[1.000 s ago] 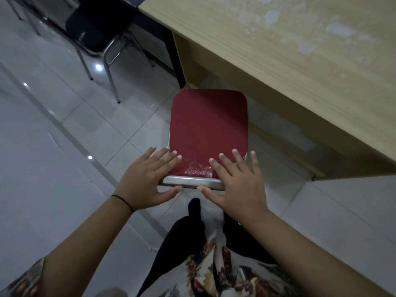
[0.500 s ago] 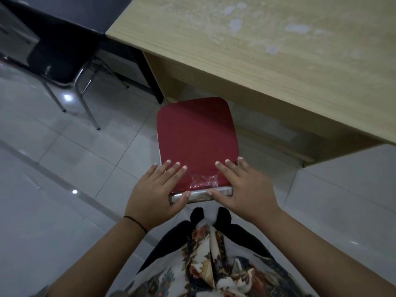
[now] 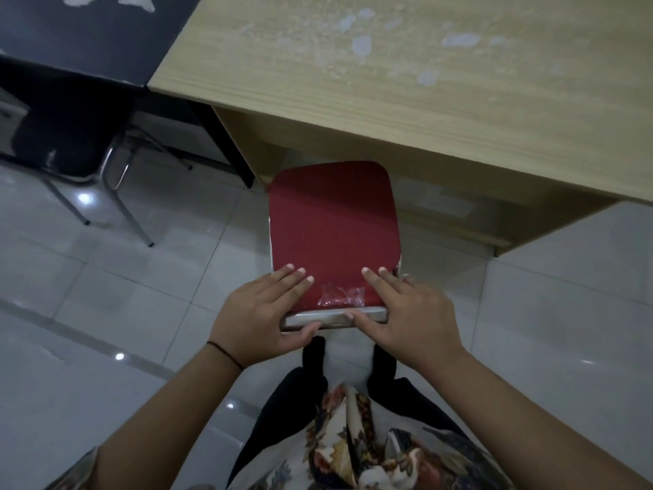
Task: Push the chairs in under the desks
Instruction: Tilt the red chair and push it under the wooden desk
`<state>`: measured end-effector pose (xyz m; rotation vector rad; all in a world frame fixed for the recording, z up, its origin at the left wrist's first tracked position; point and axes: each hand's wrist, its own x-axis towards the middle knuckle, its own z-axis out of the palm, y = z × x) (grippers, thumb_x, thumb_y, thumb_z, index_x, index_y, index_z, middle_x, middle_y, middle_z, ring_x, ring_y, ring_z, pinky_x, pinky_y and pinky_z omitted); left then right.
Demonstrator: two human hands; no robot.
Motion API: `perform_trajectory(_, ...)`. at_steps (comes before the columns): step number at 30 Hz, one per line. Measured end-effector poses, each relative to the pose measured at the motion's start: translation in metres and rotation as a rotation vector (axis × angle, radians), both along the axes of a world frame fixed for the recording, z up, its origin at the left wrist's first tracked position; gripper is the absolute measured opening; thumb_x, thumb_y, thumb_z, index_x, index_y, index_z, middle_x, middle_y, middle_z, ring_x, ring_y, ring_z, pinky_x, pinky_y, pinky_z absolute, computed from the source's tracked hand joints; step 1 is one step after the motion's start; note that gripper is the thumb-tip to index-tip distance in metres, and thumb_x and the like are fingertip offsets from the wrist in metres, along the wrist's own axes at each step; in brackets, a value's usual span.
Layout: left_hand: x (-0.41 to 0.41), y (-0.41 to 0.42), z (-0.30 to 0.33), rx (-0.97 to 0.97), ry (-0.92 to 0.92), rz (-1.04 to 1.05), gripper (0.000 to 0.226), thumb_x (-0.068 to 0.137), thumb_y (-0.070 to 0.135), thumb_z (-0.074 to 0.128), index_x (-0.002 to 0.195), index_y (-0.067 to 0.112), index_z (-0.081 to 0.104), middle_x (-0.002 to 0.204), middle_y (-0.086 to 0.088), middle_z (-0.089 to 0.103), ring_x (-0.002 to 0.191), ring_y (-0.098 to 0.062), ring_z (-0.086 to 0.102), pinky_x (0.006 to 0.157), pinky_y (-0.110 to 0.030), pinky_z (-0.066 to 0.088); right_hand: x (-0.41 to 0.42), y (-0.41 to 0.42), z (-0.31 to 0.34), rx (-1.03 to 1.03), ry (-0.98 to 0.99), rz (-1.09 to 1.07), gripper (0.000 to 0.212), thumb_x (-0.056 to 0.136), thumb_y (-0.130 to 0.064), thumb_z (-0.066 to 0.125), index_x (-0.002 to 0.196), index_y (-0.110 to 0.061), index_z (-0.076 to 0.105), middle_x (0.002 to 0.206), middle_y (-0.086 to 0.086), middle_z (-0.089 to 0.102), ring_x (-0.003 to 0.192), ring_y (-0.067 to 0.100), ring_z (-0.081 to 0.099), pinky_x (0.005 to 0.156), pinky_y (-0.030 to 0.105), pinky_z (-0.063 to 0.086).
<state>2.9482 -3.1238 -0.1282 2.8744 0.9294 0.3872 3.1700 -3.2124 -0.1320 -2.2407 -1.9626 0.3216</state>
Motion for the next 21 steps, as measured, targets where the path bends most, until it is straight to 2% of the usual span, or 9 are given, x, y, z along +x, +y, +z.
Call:
perform_trajectory(5,-0.029,0.036,0.002,0.018,0.023,-0.107,0.058,0.082,0.058,0.051,0.107,0.010,0.071,0.110,-0.005,0.069,0.104,-0.021,0.064,0.088,-0.031,0.050,-0.042,0.003,-0.001,0.015,0.064,-0.103,0.071,0.084,-0.074,0.033,0.124,-0.024,0.063,0.117,0.005,0.068,0.099,0.024,0.068,0.078,0.038,0.056)
perform_trajectory(10,-0.051,0.076,0.001,-0.005,0.051,-0.208,0.064,0.083,0.063,0.045,0.111,0.009,0.068,0.112,-0.007,0.068,0.107,-0.023,0.063,0.091,-0.034,0.049,-0.083,0.015,-0.004,0.058,0.039,-0.226,0.075,0.087,-0.075,0.022,0.126,-0.025,0.062,0.117,0.003,0.068,0.108,0.030,0.064,0.079,0.041,0.056)
perform_trajectory(15,-0.053,0.091,0.002,-0.030,0.075,-0.188,0.069,0.084,0.068,0.036,0.112,0.013,0.068,0.116,-0.004,0.066,0.111,-0.020,0.061,0.095,-0.031,0.044,-0.088,0.029,-0.009,0.158,0.008,-0.248,0.073,0.086,-0.072,0.029,0.120,-0.020,0.067,0.108,0.005,0.072,0.107,0.029,0.065,0.086,0.041,0.053)
perform_trajectory(21,-0.056,0.093,0.003,-0.051,0.040,-0.242,0.063,0.087,0.064,0.037,0.109,0.014,0.069,0.112,-0.001,0.068,0.109,-0.017,0.062,0.086,-0.030,0.052,-0.092,0.027,-0.012,0.181,-0.026,-0.261,0.071,0.083,-0.071,0.036,0.120,-0.018,0.066,0.113,0.005,0.070,0.110,0.028,0.063,0.093,0.042,0.050)
